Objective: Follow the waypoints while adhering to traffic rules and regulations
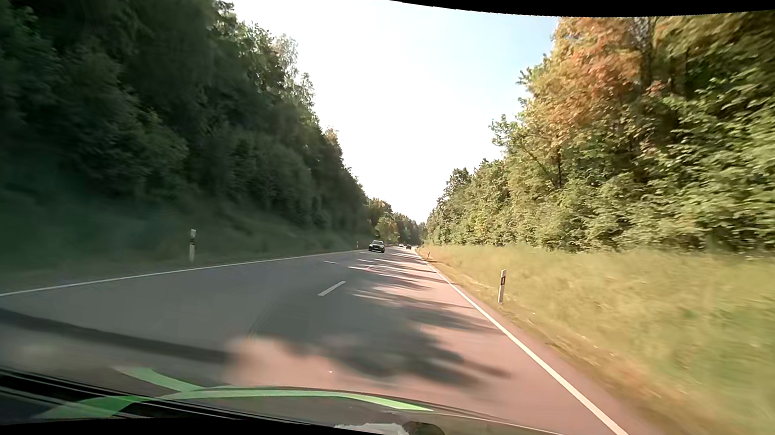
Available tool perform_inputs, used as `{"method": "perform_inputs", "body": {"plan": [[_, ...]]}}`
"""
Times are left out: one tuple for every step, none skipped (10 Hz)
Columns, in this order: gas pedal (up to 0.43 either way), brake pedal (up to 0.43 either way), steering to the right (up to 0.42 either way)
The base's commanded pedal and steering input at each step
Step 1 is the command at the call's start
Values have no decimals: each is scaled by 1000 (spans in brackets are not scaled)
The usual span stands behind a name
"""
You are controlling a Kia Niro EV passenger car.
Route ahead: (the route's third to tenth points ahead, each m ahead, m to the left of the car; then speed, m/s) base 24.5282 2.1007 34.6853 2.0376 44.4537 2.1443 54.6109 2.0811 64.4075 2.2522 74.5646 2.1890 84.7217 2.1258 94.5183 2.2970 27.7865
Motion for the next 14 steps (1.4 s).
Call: {"method": "perform_inputs", "body": {"plan": [[248,0,-2],[248,0,-2],[248,0,-2],[260,0,-2],[260,0,-2],[260,0,-3],[260,0,-3],[260,0,-3],[260,0,-3],[260,0,-3],[268,0,-4],[268,0,-4],[268,0,-3],[268,0,-4]]}}
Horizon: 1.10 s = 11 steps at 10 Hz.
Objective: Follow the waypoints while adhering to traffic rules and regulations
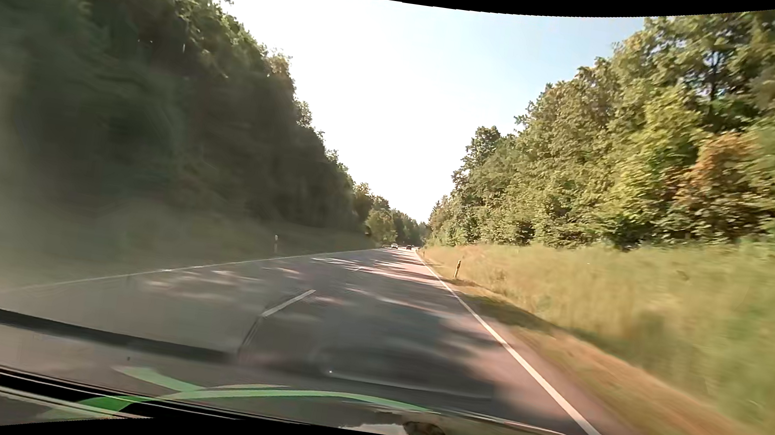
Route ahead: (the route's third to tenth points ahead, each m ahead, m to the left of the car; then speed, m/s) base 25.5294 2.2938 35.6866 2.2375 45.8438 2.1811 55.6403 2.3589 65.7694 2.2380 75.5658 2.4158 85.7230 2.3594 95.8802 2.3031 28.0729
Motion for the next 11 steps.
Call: {"method": "perform_inputs", "body": {"plan": [[268,0,-4],[268,0,-4],[268,0,-3],[268,0,-4],[268,0,-4],[268,0,-4],[260,0,-4],[248,0,-4],[248,0,-4],[248,0,-4],[248,0,-4]]}}
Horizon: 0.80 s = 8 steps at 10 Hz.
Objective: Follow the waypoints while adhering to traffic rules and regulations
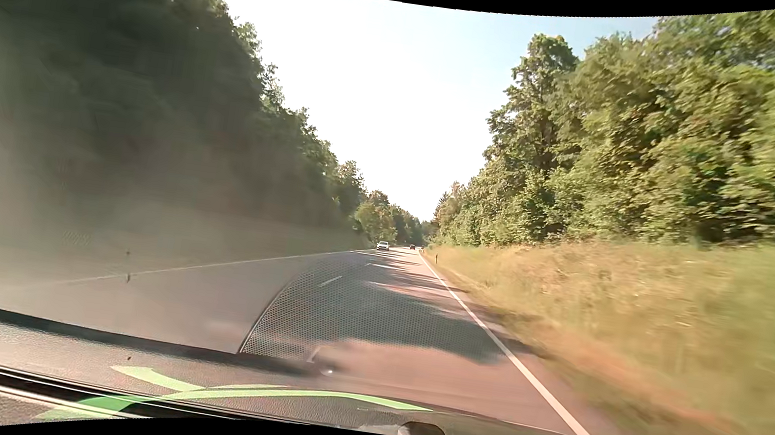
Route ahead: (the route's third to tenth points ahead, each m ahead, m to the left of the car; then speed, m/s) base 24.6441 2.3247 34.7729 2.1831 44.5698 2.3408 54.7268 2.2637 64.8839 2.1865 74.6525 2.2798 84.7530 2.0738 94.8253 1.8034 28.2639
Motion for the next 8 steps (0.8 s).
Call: {"method": "perform_inputs", "body": {"plan": [[248,0,-4],[260,0,-4],[260,0,-4],[260,0,-3],[268,0,-3],[280,0,-3],[280,0,-3],[287,0,-3]]}}
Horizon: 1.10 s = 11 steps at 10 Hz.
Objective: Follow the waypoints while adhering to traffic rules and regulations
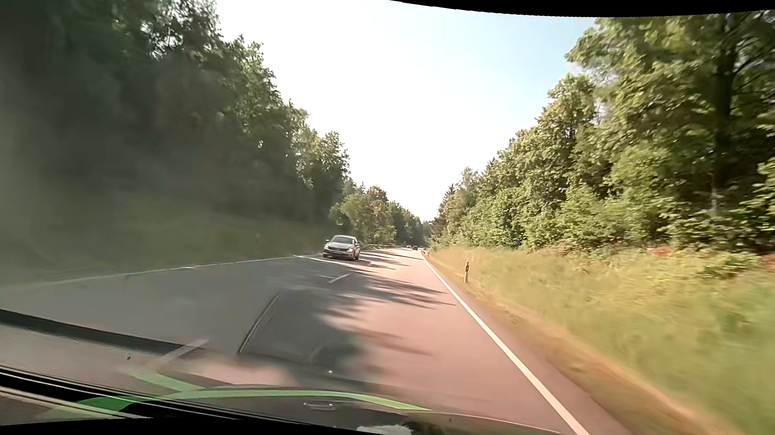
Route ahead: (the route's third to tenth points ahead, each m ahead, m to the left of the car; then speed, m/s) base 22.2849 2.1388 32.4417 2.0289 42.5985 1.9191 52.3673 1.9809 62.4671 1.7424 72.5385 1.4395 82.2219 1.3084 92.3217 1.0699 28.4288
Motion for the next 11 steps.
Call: {"method": "perform_inputs", "body": {"plan": [[299,0,-3],[311,0,-3],[311,0,-3],[311,0,-2],[311,0,-2],[311,0,-2],[311,0,-2],[311,0,-2],[311,0,-2],[311,0,-2],[299,0,-2]]}}
